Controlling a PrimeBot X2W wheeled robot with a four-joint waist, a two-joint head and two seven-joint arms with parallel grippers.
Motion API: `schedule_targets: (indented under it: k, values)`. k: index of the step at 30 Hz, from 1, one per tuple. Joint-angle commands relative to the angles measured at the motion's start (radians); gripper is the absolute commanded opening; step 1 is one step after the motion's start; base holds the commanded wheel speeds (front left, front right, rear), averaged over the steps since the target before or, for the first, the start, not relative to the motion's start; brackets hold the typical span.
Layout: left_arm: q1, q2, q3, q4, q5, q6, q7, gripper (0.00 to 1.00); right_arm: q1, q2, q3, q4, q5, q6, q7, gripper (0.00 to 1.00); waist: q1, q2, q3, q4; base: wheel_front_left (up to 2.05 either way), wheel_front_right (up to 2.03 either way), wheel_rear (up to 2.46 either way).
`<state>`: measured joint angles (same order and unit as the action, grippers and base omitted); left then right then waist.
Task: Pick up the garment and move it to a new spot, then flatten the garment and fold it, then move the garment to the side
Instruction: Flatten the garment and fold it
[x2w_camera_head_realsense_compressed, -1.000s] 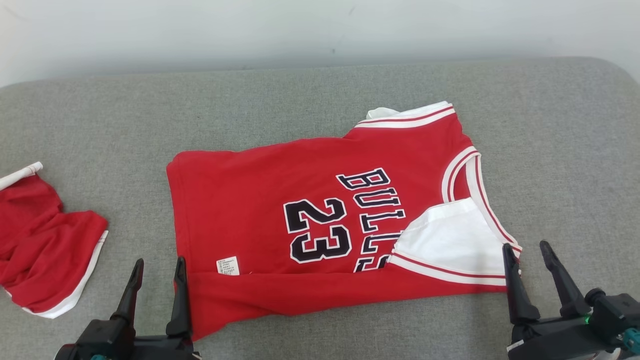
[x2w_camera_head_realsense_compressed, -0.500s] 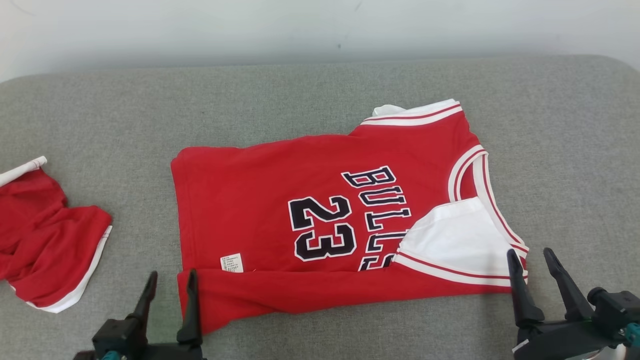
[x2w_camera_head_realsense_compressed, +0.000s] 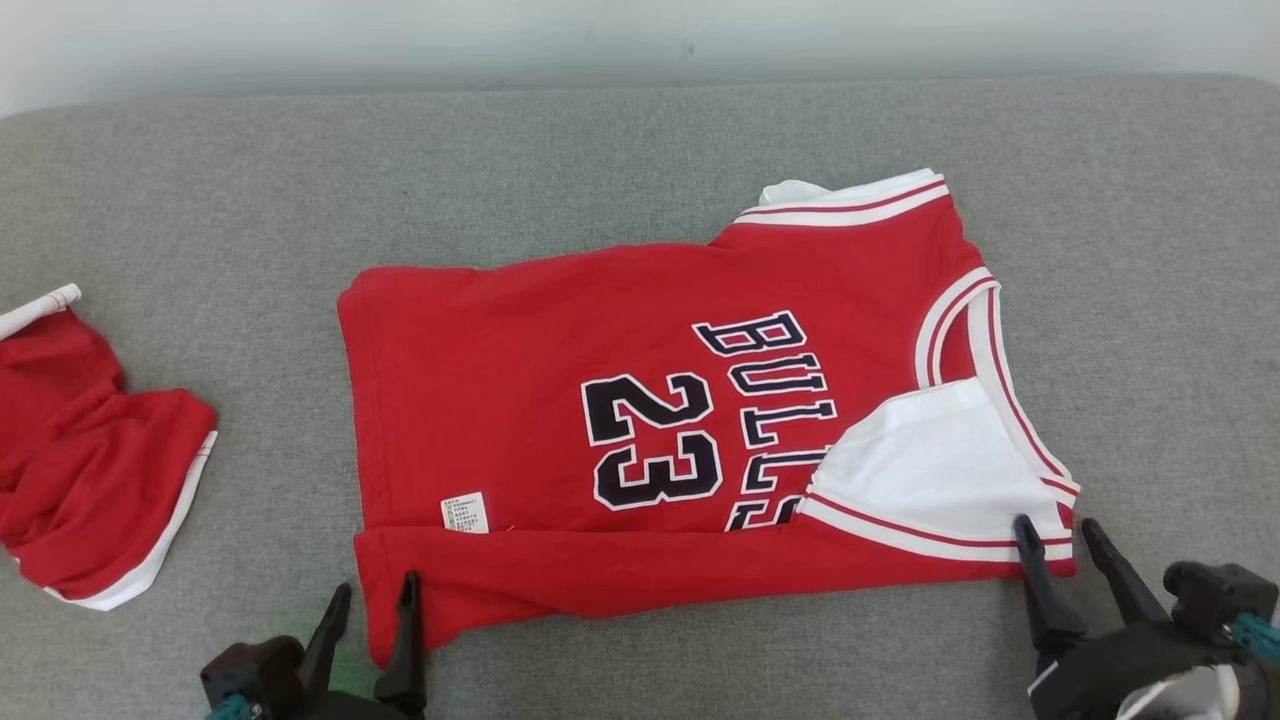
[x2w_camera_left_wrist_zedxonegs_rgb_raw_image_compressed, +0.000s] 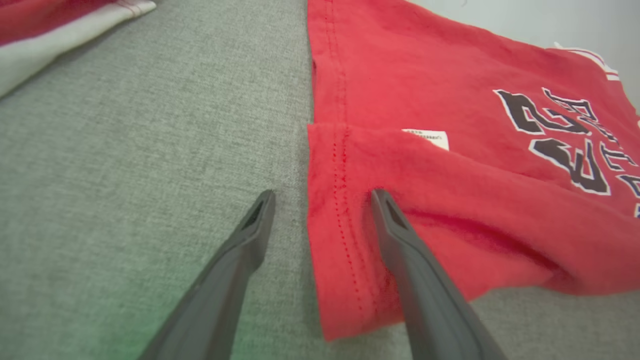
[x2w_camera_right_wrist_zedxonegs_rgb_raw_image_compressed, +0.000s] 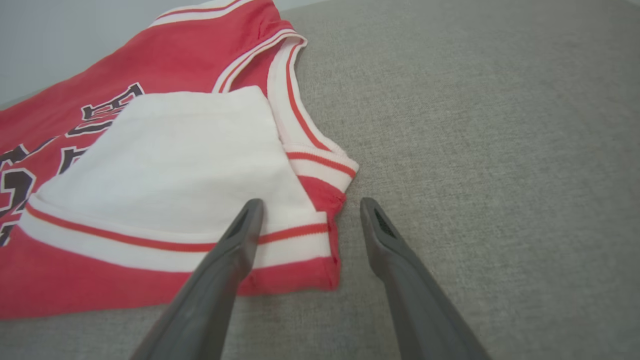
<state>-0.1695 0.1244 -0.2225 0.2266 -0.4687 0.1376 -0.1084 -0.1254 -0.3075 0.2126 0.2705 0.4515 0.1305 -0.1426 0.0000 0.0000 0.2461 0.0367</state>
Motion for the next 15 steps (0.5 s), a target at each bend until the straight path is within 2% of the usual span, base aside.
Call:
schedule_targets:
  k: [1,8,9,10,11,15]
  values:
    - [-0.003,0.002,0.001,0.022,-0.014,-0.003,0.015,1.00,-0.015,-0.007,0.010,0.013,0.013,0.000,-0.009,1.00,0.0000,0.0000,0.004,0.000,0.00,0.00,0.00]
    - [-0.018,-0.028,0.003,0.064,-0.105,-0.038,0.086,1.00,-0.059,-0.025,0.069,0.069,0.075,0.000,-0.019,1.00,0.0000,0.0000,0.014,0.009,0.00,0.00,0.00]
    - [-0.017,-0.033,0.004,0.071,-0.121,-0.042,0.104,0.49,-0.063,-0.028,0.078,0.074,0.082,0.000,-0.021,0.42,0.0000,0.0000,0.014,0.010,0.00,0.00,0.00]
    - [-0.013,-0.036,0.000,0.079,-0.135,-0.046,0.124,0.26,-0.066,-0.031,0.085,0.078,0.092,0.000,-0.024,0.13,0.0000,0.0000,0.014,0.010,0.00,0.00,0.00]
    - [-0.009,-0.044,-0.003,0.086,-0.163,-0.053,0.147,0.00,-0.069,-0.031,0.092,0.082,0.107,0.000,-0.028,0.00,0.0000,0.0000,0.014,0.011,0.00,0.00,0.00]
    - [-0.001,-0.056,-0.005,0.086,-0.222,-0.085,0.193,0.00,-0.077,-0.043,0.108,0.095,0.150,0.000,-0.033,0.00,0.0000,0.0000,0.015,0.013,0.00,0.00,0.00]
